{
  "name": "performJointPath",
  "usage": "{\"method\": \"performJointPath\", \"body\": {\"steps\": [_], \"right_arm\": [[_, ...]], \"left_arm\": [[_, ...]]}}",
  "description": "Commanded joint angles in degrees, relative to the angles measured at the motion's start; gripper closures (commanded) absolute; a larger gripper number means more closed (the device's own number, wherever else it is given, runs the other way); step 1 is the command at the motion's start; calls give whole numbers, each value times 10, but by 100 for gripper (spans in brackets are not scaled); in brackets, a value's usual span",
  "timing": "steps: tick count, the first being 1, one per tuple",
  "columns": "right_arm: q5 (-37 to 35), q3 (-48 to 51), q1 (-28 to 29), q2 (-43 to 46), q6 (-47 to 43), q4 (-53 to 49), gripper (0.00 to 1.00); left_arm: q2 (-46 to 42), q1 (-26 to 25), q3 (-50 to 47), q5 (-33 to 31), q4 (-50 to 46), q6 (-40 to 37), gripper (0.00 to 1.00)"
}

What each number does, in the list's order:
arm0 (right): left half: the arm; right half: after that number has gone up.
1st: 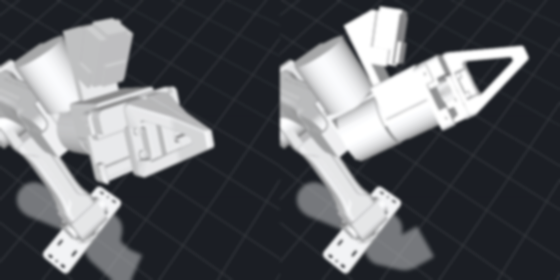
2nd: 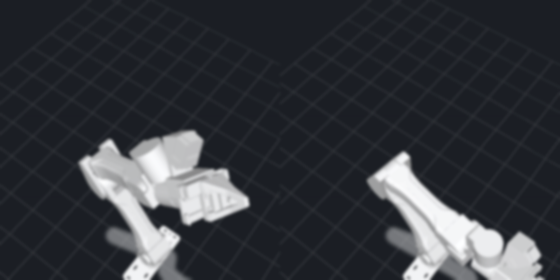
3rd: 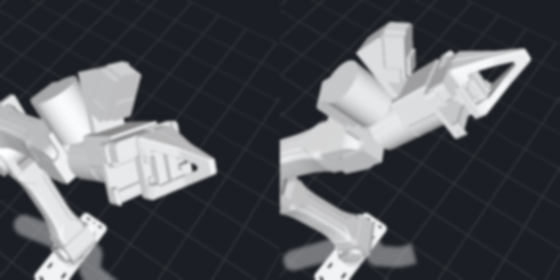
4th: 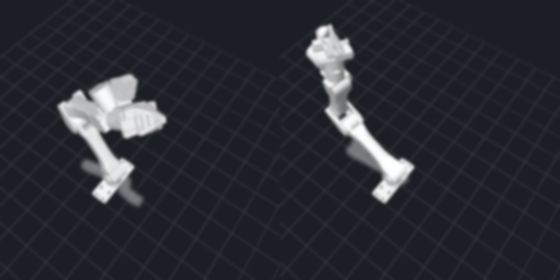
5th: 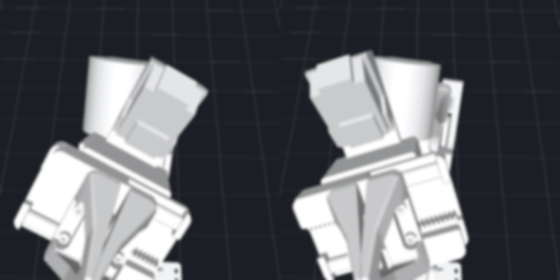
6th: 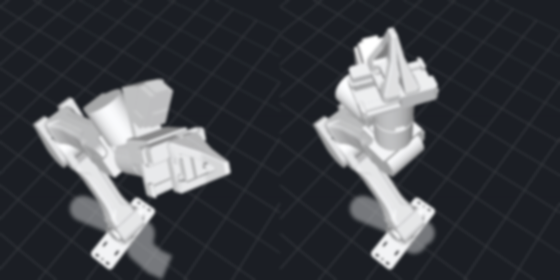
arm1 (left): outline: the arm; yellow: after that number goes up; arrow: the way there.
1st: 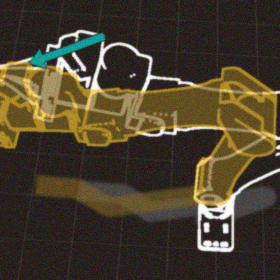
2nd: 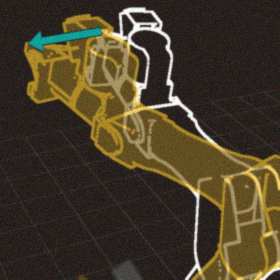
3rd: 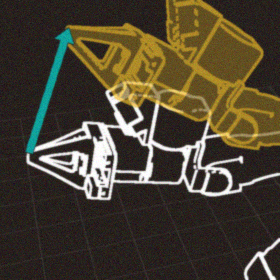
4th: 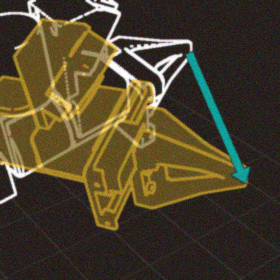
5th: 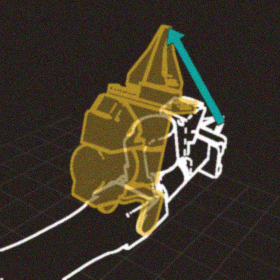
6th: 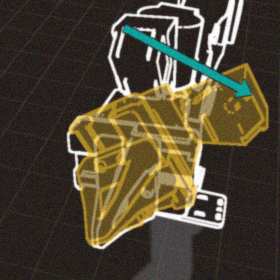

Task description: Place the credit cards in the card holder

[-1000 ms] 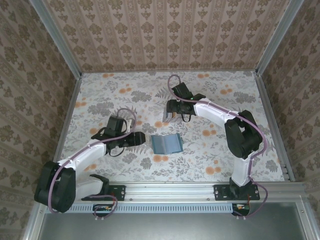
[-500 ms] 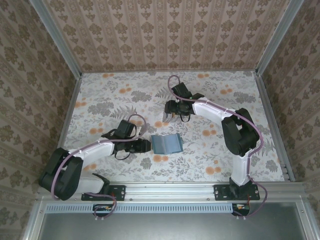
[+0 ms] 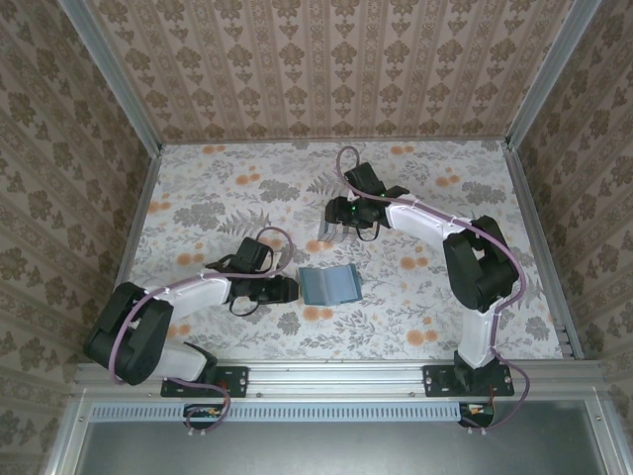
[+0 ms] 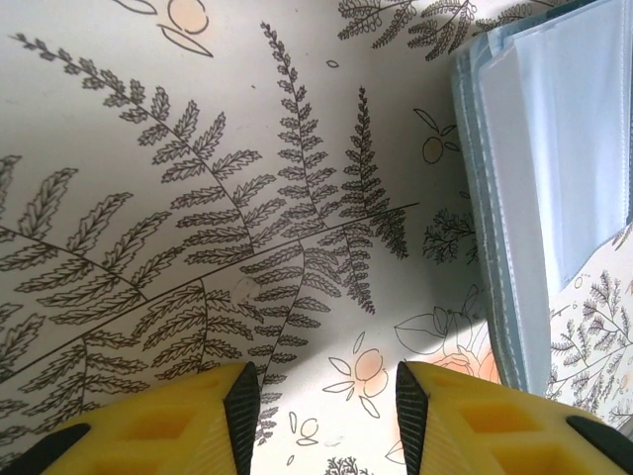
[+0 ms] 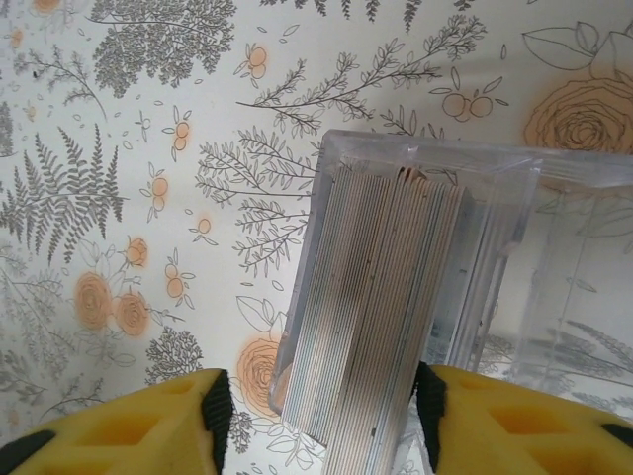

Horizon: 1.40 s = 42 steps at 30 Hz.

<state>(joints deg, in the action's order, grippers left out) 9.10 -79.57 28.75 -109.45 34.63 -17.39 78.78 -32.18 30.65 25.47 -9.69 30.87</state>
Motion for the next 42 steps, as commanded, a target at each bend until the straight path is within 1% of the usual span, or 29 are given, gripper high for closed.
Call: {"method": "performJointPath", "body": {"steps": [1,4,6,8,10,14,16,21,24,28,31,34,38,42], "right_arm": [[33,16,-2,23,10,33,49],[40,28,-4,26,13,51,53],[49,23,-6,23,14,51,58],[48,23,-6,28,13,46,62],[45,32,-6,35,12,55,64],[55,26,-7,38,1,52,67],[56,30,-7,40,1,55,68],[74,29,-8,32,3,62,78],[69,32,-8,32,3,63,83],[72,24,-9,28,0,48,91],[57,35,-9,39,1,48,96],[50,35,-10,46,0,37,100],[31,45,-11,61,1,23,100],[25,43,-12,69,-2,3,100]], "left_arm": [[5,0,5,-8,4,4,56],[2,0,6,-10,2,2,56],[3,0,2,-20,5,3,56],[8,2,6,-15,6,3,56],[10,2,10,-9,4,1,56],[11,3,4,-20,14,4,55],[17,3,11,-11,13,3,55],[22,2,5,-15,25,6,55],[26,2,10,-8,20,2,55],[23,3,4,-16,24,4,55],[25,3,12,-9,18,-1,55],[19,3,7,-19,18,0,55],[22,4,14,-13,14,-3,56],[12,4,7,-23,16,1,55]]}}
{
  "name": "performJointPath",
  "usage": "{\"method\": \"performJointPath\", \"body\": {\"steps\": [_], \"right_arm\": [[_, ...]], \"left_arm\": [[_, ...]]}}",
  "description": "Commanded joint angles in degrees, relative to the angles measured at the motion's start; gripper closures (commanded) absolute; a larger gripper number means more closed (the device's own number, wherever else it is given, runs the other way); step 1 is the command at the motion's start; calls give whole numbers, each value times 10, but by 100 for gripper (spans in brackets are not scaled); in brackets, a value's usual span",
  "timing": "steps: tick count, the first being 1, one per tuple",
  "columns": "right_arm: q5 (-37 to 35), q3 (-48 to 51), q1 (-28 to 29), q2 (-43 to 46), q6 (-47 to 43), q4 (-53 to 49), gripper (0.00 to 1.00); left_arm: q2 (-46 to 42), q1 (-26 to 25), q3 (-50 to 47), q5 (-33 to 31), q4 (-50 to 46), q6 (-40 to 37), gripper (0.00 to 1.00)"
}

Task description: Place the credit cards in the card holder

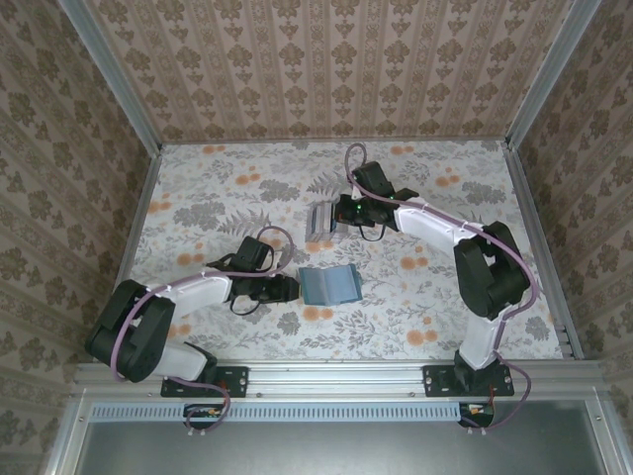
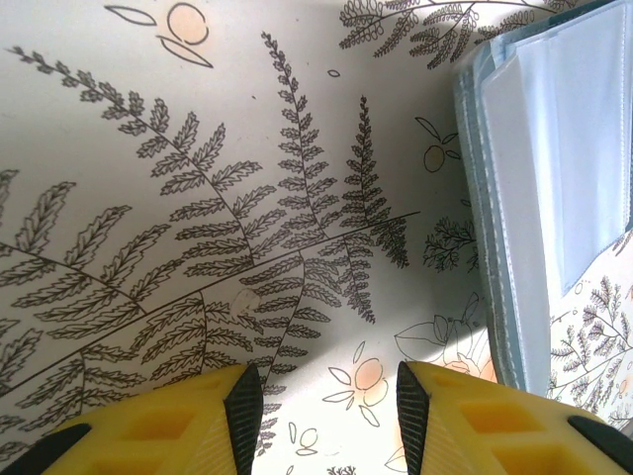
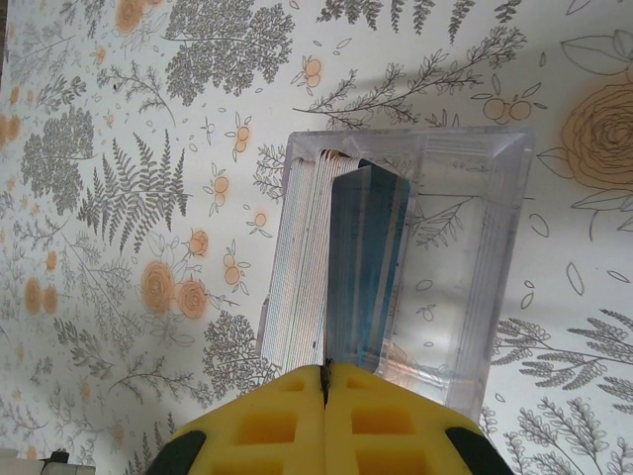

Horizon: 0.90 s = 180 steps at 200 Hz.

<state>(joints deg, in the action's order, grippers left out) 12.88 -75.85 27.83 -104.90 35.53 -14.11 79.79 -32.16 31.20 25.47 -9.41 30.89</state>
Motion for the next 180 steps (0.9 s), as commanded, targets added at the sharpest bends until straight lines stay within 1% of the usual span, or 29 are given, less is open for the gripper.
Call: {"method": "performJointPath", "body": {"steps": [1,7,23,34,53,73,99,108,123,132,147,166,180], "right_arm": [[-14,13,-3,33,-12,-38,100],[-17,25,-3,45,-12,-36,100],[-19,104,-3,121,-13,9,100],[-20,130,-3,160,-19,3,100],[28,167,-2,211,-29,-15,100],[99,228,2,241,-15,10,100],[182,285,5,232,-16,44,100],[213,294,7,223,-26,48,100],[249,292,7,202,-49,21,100],[266,293,7,192,-60,11,100],[299,299,6,176,-67,13,100],[322,294,6,140,-69,17,100],[332,281,7,109,-75,15,100]], "left_arm": [[-1,5,2,-22,13,5,56],[-4,6,3,-17,10,5,56],[-16,10,10,-13,-11,3,56],[-27,13,10,-23,-21,3,56],[-30,22,9,-22,-22,0,57],[-19,26,17,-15,-29,-6,58],[-22,28,18,-12,-36,-2,58],[-30,22,30,-26,-71,-8,58],[-55,5,54,-45,-141,-27,57],[-69,3,57,-42,-161,-26,55],[-84,4,51,-21,-148,-15,53],[-78,0,57,-15,-132,-4,53],[-68,-3,54,-13,-104,8,55]]}}
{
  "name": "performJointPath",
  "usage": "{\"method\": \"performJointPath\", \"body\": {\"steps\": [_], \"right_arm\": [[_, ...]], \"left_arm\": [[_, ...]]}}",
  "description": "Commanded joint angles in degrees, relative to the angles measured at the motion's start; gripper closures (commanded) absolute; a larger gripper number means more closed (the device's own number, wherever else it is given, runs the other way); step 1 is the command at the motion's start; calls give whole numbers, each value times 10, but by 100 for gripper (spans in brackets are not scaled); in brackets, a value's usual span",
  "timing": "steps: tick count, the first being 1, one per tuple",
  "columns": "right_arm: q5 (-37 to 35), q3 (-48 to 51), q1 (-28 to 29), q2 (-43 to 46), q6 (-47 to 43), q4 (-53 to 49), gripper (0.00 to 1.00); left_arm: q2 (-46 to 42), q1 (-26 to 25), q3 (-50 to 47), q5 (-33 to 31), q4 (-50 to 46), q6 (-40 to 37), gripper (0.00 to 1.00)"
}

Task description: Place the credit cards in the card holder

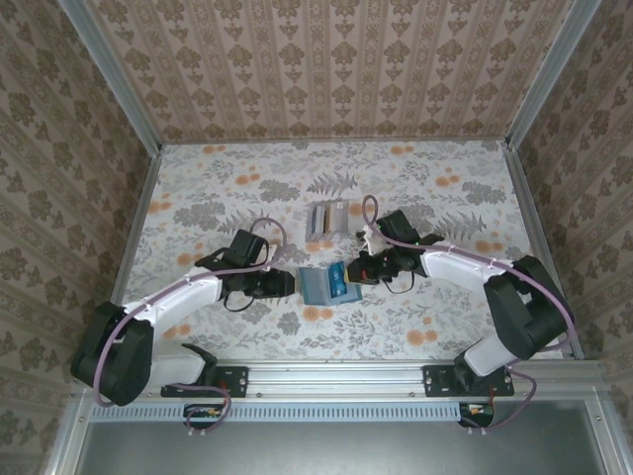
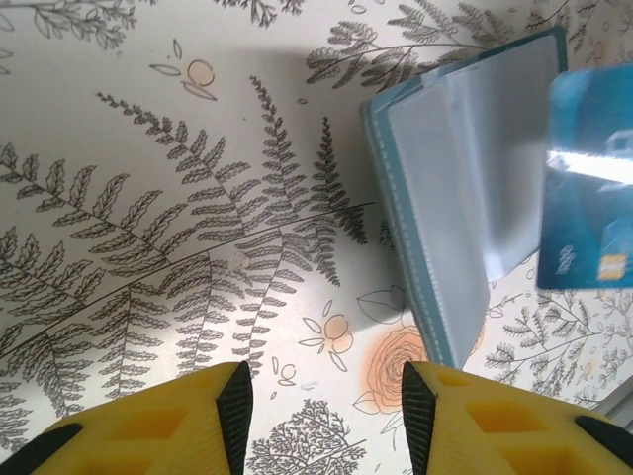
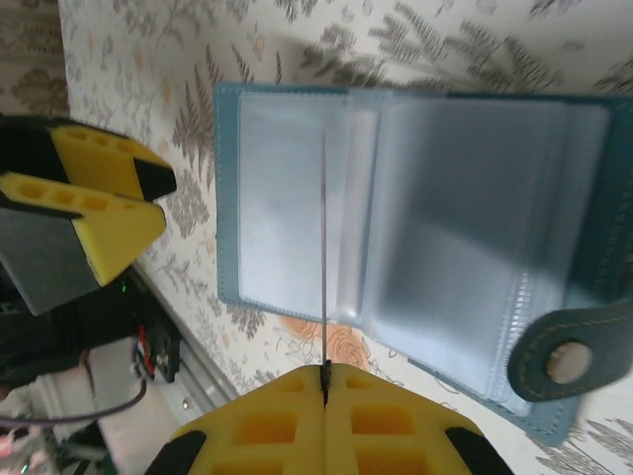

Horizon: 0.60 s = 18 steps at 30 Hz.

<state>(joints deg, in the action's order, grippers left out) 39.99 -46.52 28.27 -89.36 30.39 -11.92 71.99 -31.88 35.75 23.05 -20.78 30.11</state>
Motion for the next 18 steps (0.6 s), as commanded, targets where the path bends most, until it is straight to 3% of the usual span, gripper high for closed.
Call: {"method": "performJointPath", "body": {"steps": [1,9,15,18], "right_arm": [[61,-12,2,-46,-24,-7,100],[91,-30,-1,-104,-23,13,100],[106,-40,1,-116,-7,25,100],[95,-41,0,-117,-9,22,100]], "left_arm": [[11,-6,8,11,12,17,56],[91,-27,18,29,80,36,67],[119,-23,53,-31,-4,-3,80],[128,-16,51,-29,-7,-8,86]]}}
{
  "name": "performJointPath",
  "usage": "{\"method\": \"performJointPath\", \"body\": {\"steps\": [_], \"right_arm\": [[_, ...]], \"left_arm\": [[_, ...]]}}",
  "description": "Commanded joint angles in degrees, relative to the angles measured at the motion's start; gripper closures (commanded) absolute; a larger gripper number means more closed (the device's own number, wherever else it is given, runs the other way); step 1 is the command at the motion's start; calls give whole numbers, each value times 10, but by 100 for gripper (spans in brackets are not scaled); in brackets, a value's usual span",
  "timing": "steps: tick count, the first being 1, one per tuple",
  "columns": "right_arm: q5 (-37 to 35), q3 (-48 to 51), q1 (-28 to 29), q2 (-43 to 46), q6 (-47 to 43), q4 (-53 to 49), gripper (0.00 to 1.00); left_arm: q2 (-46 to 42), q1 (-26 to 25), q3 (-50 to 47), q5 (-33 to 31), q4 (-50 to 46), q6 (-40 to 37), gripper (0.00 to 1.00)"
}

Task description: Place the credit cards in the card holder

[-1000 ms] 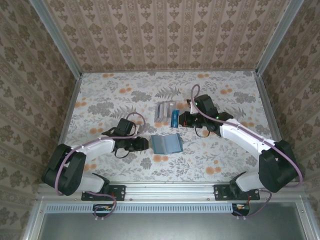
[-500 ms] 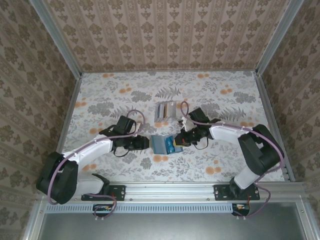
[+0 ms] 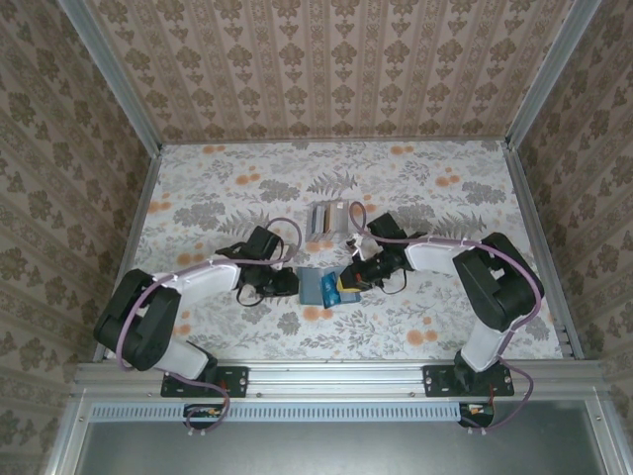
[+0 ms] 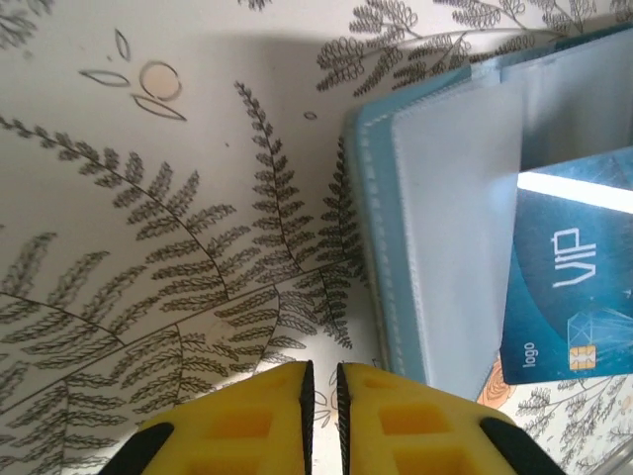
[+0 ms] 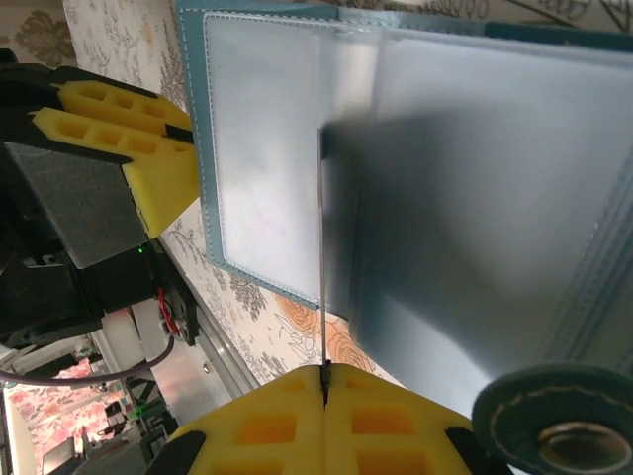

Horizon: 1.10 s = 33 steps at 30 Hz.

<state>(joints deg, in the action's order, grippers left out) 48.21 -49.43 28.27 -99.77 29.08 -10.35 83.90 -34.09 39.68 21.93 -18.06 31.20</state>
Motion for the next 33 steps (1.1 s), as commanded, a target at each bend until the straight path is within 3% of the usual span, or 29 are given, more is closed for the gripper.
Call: {"method": "performJointPath", "body": {"steps": [1,17,33], "right_arm": [[10,-11,0,-15,6,10,100],[-39,-6,-1,-37,58,75,100],[-55,5,44,-53,135,141,100]], "left_arm": [[13,6,12,-17,-34,-22,87],[62,8,5,-28,-18,-31,100],[87,10,-4,-17,3,-27,100]]}}
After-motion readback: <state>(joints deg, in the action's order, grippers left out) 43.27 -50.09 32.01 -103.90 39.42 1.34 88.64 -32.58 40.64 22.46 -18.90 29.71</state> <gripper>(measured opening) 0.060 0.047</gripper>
